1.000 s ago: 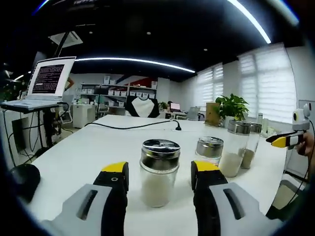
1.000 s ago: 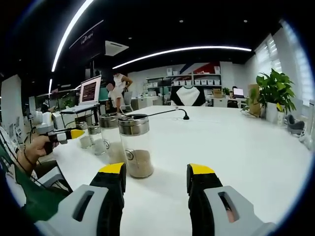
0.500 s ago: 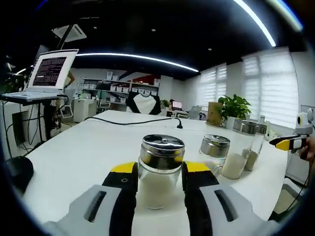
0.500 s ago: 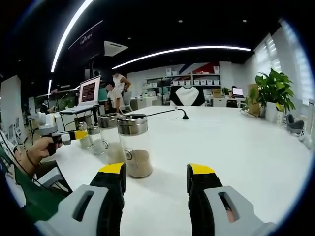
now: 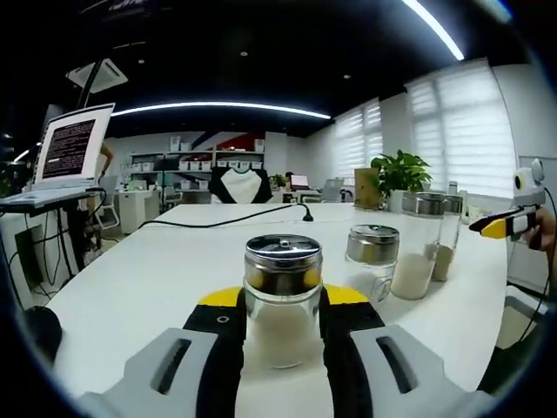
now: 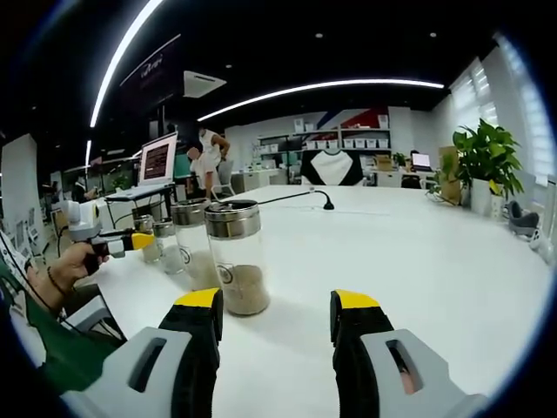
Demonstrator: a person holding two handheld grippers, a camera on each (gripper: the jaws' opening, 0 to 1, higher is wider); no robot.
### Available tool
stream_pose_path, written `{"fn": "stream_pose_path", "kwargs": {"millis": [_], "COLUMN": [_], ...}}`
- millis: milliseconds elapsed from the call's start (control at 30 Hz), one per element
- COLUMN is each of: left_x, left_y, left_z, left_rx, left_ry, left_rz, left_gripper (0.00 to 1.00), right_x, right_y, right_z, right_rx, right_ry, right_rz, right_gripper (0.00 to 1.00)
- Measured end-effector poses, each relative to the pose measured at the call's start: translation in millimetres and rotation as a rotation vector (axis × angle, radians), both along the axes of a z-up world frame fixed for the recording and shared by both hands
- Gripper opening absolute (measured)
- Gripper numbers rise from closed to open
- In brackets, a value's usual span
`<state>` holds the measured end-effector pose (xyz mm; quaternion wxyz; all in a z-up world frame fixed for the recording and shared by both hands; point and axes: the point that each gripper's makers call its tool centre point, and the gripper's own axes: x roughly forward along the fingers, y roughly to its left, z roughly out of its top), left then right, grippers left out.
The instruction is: Rotate the seasoning bottle until the label or dispensing opening points toward the visible target arrow and the bottle remains upright within the marked orientation range
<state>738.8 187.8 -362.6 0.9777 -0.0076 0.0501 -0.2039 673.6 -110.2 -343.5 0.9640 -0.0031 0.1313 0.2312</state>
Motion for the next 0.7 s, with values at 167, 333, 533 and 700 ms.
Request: {"fn": "stream_pose_path", "kwargs": {"millis": [167, 333, 533, 700], "left_x": [-0.5, -0.2, -1.1, -3.0], "left_y": [0.8, 1.1, 1.5, 1.3], "left_z": [-0.3, -0.4, -0.8, -1.8], "left_rx": [-0.006, -0.004, 0.006, 0.003], "left_ry": [-0.011, -0.022, -0.007, -0.017], "left_rz": [-0.025, -0.047, -0.123, -0.159], "left_gripper": [0.34, 0.34, 0.34, 0.34], "right_x": [1.9, 3.6, 2.7, 1.2], "right_y": [3.3, 7.2, 9.4, 8.6], "right_z": [-2.4, -3.9, -6.9, -5.4], "right_rx": [-0.005, -0.012, -0.012, -0.011], "right_ry": [0.006, 0.009, 0.018, 0.013], "right_rz": [0.006, 0.015, 0.021, 0.02], "right_gripper": [0.49, 0.49, 0.49, 0.49]}}
